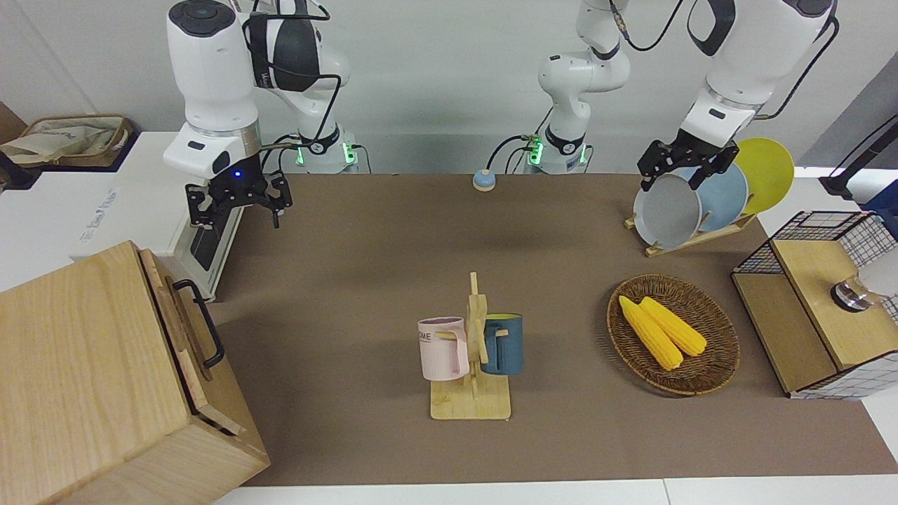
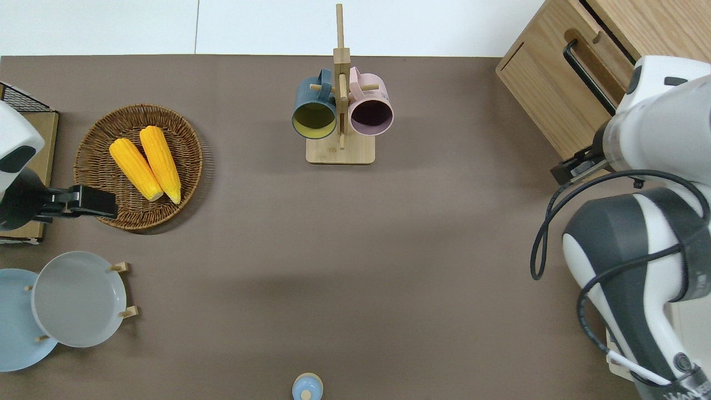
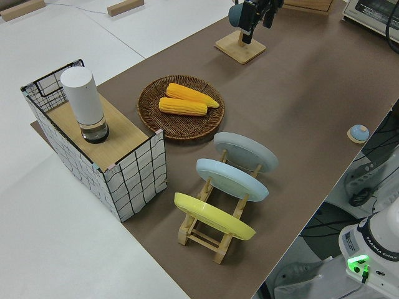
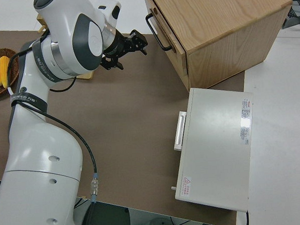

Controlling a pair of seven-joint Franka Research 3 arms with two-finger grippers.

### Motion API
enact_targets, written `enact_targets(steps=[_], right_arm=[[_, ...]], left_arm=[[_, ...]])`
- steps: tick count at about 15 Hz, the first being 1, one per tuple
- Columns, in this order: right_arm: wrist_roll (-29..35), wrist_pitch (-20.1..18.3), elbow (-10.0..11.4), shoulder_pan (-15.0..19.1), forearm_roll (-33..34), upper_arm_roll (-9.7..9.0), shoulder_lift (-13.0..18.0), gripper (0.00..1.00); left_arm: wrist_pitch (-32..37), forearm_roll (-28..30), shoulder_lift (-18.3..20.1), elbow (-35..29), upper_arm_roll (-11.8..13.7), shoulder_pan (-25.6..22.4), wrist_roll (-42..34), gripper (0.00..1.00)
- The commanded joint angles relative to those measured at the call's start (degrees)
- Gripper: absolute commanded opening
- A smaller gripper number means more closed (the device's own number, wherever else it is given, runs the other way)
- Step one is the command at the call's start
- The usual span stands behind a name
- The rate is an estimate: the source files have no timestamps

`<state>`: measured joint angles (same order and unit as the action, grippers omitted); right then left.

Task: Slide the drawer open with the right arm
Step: 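Raise the right arm and move the right gripper toward the drawer handle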

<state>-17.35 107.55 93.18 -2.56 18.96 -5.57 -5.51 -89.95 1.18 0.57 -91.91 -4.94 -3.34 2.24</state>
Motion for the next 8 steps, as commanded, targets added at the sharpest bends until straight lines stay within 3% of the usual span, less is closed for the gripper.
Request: enact_targets(steps=[1, 8], right_arm=[[-0.24, 3.28, 0.6, 1.41, 9.23, -2.78, -1.17, 0.983], [14.95, 2.76, 1.39, 0.98, 29.17, -7.79, -4.51, 0.985]], left_arm=[[0.65, -0.65, 0.57, -0.28, 0.28, 0.26, -0.4, 1.0], [0.74, -0.65, 0.57, -0.28, 0.28, 0.26, -0.4, 1.0]])
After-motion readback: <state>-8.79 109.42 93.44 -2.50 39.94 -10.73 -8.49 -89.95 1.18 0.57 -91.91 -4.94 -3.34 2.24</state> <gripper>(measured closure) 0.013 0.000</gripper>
